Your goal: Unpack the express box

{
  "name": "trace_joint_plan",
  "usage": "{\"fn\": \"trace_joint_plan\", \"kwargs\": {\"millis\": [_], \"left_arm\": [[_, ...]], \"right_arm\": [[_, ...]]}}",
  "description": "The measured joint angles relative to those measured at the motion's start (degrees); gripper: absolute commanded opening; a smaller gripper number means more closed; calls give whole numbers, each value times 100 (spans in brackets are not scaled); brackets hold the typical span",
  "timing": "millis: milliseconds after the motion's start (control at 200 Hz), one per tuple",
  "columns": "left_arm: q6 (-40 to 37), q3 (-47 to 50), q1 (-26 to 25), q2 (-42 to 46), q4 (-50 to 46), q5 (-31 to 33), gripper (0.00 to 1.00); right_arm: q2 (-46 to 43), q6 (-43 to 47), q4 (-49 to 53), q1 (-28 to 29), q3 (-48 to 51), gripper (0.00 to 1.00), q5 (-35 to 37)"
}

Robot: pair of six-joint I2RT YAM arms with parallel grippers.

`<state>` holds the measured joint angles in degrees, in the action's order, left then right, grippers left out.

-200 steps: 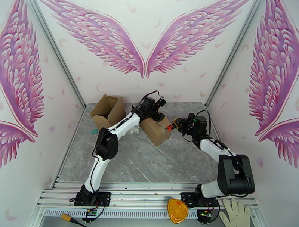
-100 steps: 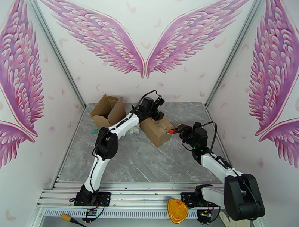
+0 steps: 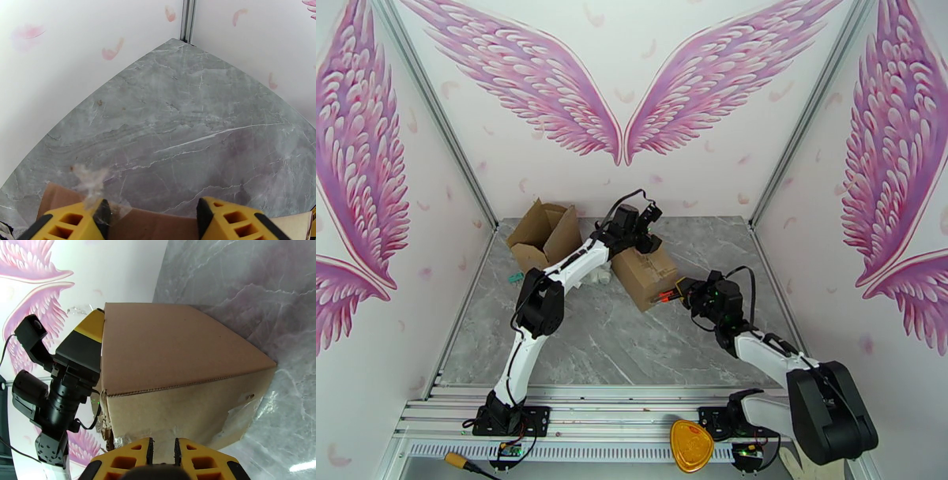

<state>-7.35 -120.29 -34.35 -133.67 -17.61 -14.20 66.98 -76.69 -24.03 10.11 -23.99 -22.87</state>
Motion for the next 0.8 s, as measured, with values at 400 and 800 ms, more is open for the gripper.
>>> {"fn": "trace_joint_plan", "kwargs": {"millis": [400, 800], "left_arm": [[254, -369, 127, 61, -754, -557, 80], [1495, -1058, 1158, 157, -1668, -1036, 84]], "right_arm": [[-511, 1888, 2894, 66, -942, 0, 962], [544, 3150, 3792, 977, -1930, 0, 2076]]}}
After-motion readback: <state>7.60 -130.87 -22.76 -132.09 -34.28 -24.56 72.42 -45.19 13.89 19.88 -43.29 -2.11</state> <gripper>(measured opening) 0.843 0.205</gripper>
